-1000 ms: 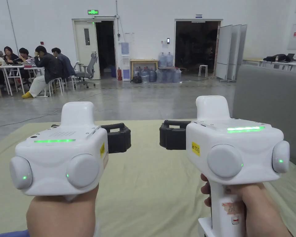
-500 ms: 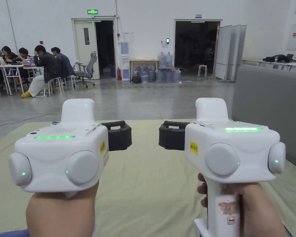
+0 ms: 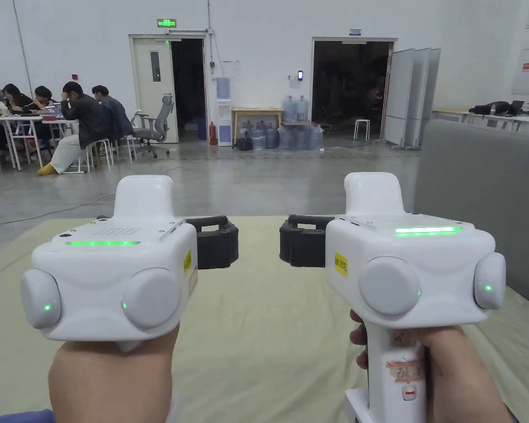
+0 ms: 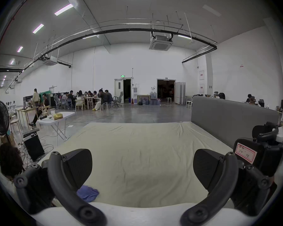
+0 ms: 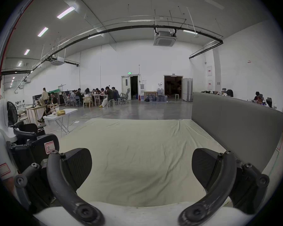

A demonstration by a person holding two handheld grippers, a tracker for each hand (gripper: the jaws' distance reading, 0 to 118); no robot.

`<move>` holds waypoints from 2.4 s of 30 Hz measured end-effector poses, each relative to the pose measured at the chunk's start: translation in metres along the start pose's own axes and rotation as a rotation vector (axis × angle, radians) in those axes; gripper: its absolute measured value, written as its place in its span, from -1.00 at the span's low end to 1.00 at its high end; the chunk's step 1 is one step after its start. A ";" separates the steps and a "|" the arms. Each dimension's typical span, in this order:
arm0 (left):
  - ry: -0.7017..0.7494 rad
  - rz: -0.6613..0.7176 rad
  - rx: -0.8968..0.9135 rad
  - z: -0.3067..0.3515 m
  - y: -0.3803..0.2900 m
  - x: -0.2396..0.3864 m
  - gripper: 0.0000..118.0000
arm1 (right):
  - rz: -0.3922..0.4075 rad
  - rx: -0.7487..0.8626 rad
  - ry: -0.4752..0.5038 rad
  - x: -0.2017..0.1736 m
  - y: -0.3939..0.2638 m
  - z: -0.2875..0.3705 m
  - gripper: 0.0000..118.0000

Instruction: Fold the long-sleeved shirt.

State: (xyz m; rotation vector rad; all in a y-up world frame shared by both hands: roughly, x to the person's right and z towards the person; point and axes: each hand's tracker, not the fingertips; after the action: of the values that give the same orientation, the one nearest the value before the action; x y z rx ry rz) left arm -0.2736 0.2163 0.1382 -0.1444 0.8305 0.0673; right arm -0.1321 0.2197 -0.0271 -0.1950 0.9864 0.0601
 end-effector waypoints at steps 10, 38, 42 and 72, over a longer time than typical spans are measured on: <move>-0.005 0.008 -0.004 0.002 -0.001 -0.001 1.00 | 0.005 0.003 -0.003 -0.001 0.001 0.003 1.00; -0.006 0.012 -0.012 0.003 -0.001 -0.001 1.00 | 0.002 0.000 -0.002 0.000 -0.003 0.003 1.00; -0.005 0.013 -0.013 0.002 -0.002 -0.001 1.00 | -0.006 -0.002 -0.001 0.001 -0.002 0.004 1.00; -0.010 0.010 -0.011 0.004 -0.001 0.002 1.00 | 0.021 0.027 -0.014 -0.005 -0.003 0.010 1.00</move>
State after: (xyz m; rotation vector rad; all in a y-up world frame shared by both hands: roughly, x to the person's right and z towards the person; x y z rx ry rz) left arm -0.2695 0.2158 0.1395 -0.1505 0.8207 0.0816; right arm -0.1263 0.2191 -0.0167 -0.1593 0.9744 0.0667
